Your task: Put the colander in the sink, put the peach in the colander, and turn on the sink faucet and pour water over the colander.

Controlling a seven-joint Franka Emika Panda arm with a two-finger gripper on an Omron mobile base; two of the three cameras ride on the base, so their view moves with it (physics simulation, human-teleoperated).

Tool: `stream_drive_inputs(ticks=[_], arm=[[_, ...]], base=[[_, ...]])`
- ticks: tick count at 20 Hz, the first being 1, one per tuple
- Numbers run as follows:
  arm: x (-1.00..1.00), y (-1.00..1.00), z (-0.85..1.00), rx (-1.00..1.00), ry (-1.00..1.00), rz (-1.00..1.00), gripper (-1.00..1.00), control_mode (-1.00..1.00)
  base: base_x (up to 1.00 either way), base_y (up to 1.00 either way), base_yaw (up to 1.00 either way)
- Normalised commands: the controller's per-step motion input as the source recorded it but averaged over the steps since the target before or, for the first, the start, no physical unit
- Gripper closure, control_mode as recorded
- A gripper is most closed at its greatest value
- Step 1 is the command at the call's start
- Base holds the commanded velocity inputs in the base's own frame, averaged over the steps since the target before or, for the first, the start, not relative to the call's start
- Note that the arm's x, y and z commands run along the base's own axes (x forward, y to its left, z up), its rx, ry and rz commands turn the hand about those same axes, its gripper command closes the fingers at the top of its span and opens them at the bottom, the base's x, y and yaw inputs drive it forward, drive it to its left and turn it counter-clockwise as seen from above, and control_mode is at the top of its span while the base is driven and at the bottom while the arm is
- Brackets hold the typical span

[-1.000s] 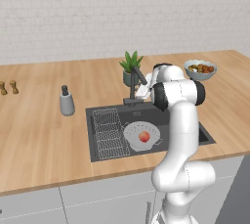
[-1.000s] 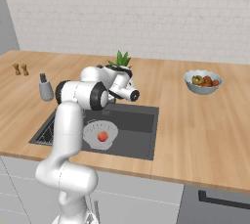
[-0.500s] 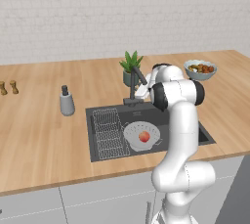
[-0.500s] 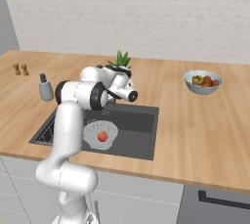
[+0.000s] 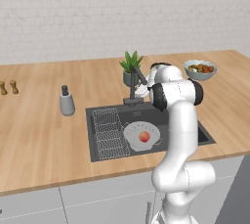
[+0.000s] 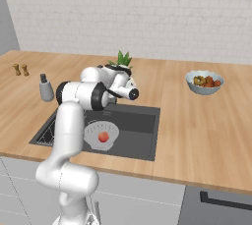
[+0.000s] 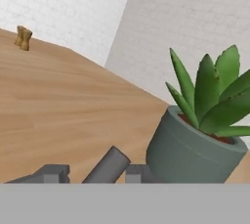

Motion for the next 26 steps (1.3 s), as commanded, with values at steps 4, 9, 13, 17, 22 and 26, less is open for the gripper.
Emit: stream_drive_inputs(ticks=[4, 9, 13, 17, 22, 26], arm=[[0.11, -0.55, 0.00, 0.00, 0.03, 0.00, 1.00, -1.00], [0.05, -0.56, 0.00, 0.00, 0.00, 0.00, 1.00, -1.00], [0.03, -0.56, 0.00, 0.00, 0.00, 0.00, 1.00, -1.00], [0.05, -0.60, 0.00, 0.00, 0.00, 0.00, 1.00, -1.00], [0.02, -0.65, 0.00, 0.00, 0.00, 0.00, 1.00, -1.00], [0.00, -0.65, 0.00, 0.00, 0.00, 0.00, 1.00, -1.00]], base=[[0.00, 0.00, 0.00], [0.00, 0.00, 0.00], [0.00, 0.00, 0.00], [0.00, 0.00, 0.00], [0.00, 0.00, 0.00], [0.00, 0.00, 0.00]])
